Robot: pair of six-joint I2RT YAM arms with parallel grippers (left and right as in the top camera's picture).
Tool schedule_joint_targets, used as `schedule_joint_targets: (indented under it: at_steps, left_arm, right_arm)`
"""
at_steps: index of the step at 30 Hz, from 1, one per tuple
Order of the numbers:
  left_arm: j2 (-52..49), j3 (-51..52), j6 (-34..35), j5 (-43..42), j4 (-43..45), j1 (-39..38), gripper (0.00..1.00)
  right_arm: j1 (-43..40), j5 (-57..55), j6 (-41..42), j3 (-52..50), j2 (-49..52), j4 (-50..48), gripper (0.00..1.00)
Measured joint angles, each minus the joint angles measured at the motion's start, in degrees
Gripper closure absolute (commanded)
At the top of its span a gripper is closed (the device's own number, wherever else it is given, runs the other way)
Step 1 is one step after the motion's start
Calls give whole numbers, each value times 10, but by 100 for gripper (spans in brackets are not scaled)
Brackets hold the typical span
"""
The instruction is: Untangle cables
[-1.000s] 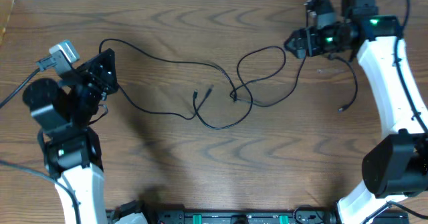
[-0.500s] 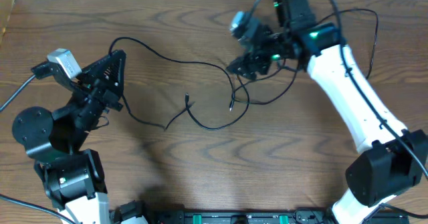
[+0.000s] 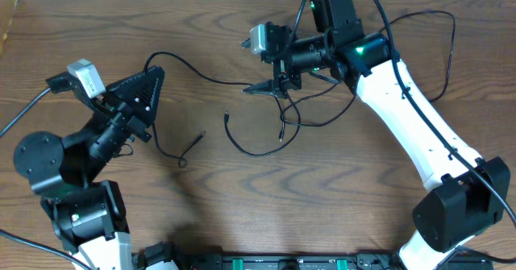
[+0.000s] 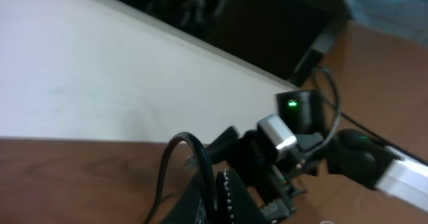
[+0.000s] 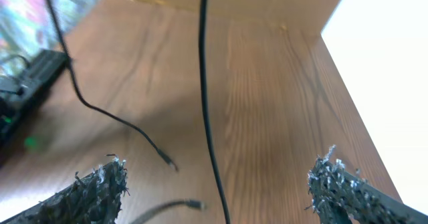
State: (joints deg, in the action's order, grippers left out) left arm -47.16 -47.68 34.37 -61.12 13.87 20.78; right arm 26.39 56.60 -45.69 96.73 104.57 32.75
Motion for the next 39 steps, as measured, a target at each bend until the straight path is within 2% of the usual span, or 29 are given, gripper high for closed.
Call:
schedule_joint_targets:
  at_steps: [7, 15, 27, 39]
  left_arm:
    - [0, 0, 57, -43, 87, 0, 92]
    - [0, 0, 85, -49, 105, 0, 93]
    - [0, 0, 136, 68, 105, 0, 93]
    - [0, 0, 198, 116, 106, 0, 93]
  right_arm:
    - [22, 38, -9, 0, 0, -30, 15]
    - [52, 49, 10, 0, 2, -51, 16]
    - [104, 54, 72, 0, 10, -67, 19]
    - [182, 31, 109, 0, 10, -107, 22]
